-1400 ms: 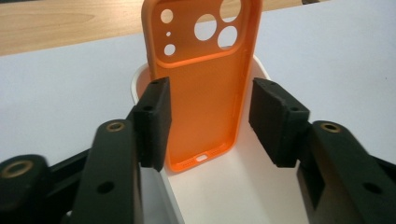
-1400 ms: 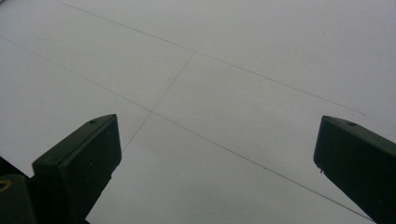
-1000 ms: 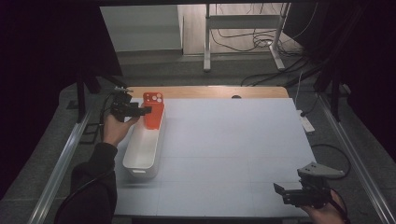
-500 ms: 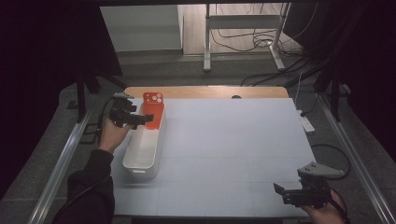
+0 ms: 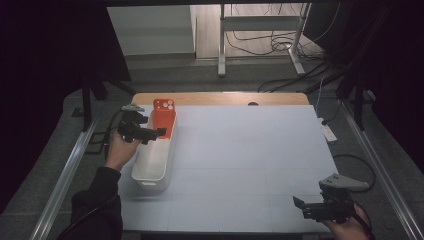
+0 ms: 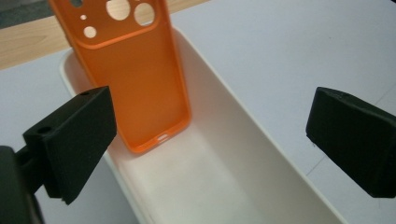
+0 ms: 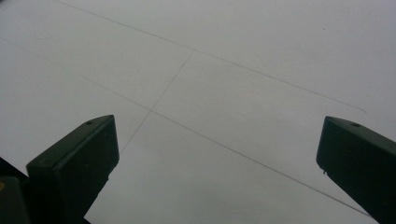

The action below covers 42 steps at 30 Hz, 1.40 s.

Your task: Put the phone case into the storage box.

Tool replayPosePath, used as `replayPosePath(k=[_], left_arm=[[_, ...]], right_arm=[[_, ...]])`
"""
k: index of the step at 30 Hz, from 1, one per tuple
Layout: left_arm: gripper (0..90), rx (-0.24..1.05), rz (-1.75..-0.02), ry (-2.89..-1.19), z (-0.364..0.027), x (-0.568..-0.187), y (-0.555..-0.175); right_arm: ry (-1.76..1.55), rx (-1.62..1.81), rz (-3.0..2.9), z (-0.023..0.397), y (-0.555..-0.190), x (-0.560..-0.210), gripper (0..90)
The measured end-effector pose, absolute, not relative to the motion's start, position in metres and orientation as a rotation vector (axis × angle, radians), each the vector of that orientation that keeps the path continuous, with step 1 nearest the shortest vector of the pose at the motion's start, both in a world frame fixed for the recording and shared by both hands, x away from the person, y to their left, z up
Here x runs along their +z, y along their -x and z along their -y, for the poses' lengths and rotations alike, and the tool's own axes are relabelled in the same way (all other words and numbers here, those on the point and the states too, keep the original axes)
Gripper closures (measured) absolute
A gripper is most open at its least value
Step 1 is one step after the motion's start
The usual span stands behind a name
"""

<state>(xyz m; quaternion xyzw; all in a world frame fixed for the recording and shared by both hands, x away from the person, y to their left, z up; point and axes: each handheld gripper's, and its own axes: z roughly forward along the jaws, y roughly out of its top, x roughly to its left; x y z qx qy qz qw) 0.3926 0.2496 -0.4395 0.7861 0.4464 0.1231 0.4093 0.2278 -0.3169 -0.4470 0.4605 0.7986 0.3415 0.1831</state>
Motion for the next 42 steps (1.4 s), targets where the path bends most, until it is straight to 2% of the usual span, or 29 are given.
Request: replayPosePath(k=[20,42], left_arm=[[0.0,0.316,-1.025,-1.970,-0.240,-0.442,-0.363],[0.0,0.313,-1.023,-1.996,-0.228,-0.443,-0.330]], right_arm=[[-1.291,0.968,-2.261,0.317,-0.228,-0.447,0.0],[-1.278,0.973,-2.274,0.316,-0.228,-0.447,0.0]])
